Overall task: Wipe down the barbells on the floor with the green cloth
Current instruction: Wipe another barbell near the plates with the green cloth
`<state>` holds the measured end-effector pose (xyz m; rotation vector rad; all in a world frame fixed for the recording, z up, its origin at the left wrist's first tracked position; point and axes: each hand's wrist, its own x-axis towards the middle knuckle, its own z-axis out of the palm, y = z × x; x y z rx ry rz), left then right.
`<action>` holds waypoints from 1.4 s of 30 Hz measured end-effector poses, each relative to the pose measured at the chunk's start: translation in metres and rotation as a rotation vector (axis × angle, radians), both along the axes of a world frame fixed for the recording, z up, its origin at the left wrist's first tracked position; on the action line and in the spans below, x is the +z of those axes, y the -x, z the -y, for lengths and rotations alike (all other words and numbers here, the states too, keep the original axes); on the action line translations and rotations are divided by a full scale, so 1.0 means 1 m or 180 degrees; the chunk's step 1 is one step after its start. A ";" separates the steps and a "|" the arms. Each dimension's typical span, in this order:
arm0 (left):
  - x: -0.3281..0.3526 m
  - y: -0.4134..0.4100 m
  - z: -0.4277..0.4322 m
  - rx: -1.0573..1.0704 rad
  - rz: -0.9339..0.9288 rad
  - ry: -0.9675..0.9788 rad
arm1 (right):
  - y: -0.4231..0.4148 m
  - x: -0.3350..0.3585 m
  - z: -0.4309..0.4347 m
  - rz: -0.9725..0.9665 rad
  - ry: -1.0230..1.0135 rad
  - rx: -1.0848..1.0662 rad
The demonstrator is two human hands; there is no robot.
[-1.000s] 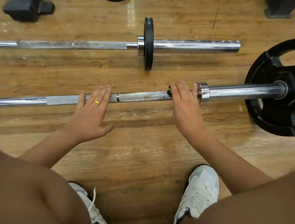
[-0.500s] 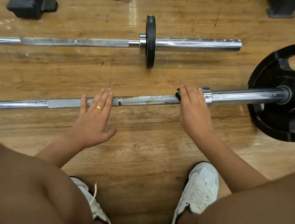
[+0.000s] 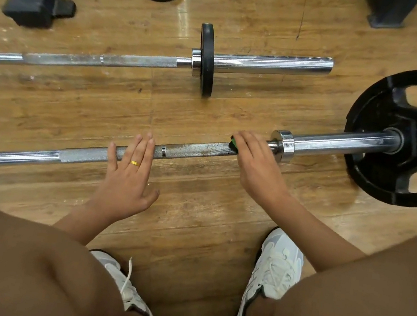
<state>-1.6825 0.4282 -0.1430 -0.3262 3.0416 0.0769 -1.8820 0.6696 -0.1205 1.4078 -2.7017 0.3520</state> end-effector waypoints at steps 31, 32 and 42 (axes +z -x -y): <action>-0.021 -0.040 -0.038 -0.0032 -0.0570 0.0286 | -0.026 -0.010 -0.044 0.0066 0.0338 -0.0073; -0.022 -0.042 -0.041 -0.0033 -0.0604 0.0298 | -0.031 -0.011 -0.045 0.0086 0.0362 -0.0170; -0.032 -0.067 -0.058 -0.0121 -0.0813 0.0430 | -0.057 -0.010 -0.066 -0.0011 0.0216 -0.0308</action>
